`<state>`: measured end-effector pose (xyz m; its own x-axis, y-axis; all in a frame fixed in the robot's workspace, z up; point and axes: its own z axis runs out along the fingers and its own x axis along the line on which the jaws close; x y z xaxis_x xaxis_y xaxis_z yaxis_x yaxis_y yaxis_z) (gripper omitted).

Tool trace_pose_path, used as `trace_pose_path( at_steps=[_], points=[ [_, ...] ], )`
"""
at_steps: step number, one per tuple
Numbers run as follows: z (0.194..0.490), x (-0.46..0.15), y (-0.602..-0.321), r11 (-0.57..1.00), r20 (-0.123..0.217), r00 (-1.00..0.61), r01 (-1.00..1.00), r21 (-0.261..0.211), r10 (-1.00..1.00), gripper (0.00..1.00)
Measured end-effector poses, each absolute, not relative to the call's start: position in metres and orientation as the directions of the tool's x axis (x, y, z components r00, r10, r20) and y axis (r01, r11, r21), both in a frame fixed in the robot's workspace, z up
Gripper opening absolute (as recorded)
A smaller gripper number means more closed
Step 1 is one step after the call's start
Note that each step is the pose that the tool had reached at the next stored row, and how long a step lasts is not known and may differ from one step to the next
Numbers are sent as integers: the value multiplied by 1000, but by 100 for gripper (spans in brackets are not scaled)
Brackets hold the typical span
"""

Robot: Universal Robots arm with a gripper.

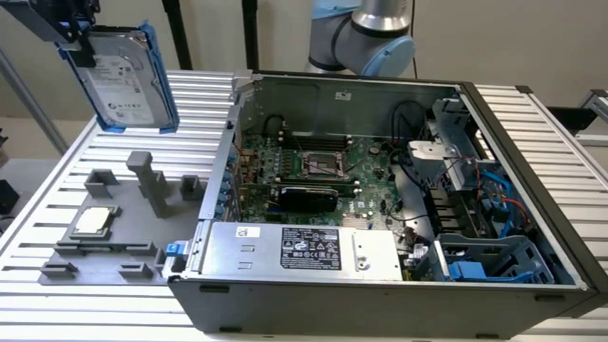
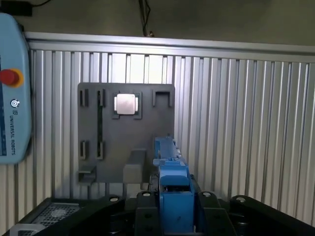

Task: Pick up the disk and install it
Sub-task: 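Pick up the disk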

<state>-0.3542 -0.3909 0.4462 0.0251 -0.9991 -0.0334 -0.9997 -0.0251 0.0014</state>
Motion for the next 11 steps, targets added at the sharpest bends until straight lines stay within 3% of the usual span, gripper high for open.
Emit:
trace_pose_path(
  at_steps=[11],
  points=[
    [465,-307,-406,-25,-33,25,-1000,1,-999,0]
  ],
)
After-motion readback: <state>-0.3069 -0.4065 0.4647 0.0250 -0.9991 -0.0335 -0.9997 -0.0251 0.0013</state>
